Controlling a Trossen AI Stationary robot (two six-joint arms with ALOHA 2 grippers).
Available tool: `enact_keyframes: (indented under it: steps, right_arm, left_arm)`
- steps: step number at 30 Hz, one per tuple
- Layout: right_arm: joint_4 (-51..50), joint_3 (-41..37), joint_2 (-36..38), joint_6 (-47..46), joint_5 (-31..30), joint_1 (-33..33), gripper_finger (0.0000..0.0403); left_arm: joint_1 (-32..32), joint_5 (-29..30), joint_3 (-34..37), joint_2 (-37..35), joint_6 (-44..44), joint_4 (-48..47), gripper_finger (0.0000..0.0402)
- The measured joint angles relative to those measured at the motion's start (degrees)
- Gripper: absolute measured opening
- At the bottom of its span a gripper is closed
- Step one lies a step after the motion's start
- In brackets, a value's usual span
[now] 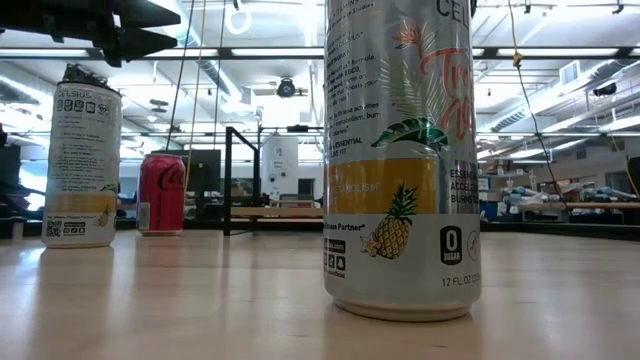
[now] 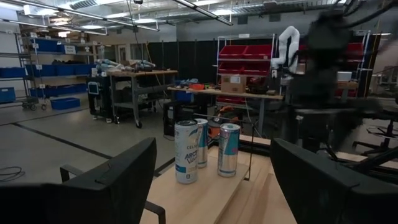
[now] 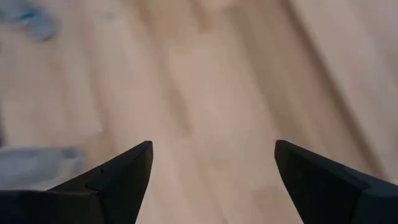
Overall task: Place canned beverage on shelf
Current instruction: Put the bottom center black soda can on the shelf aligned with the other black soda can
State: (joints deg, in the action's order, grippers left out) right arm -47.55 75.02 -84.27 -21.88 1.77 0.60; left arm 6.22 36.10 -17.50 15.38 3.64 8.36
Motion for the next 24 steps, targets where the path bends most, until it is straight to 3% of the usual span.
enact_keyframes:
  steps: [5,13,19,24]
  right_arm:
    - [7.79,0.0,-0.15,4.65,4.34,-5.1,0.0345]
    - [16.63,0.0,-1.04,16.68,5.82,-11.31,0.0345]
    - [22.21,-0.52,-5.26,24.14,6.28,-14.19,0.0345]
    - [25.32,-0.55,-8.53,27.4,11.38,-16.7,0.0345]
  left_arm:
    - [0.01,0.02,0.0,0.0,0.02,0.02,0.0316]
    - [0.0,0.0,0.0,0.0,-0.08,-0.04,0.0316]
    - [0.0,0.0,-0.07,0.17,-3.03,-0.96,0.0316]
    - [0.0,0.0,-0.04,1.17,-3.46,-2.6,0.0316]
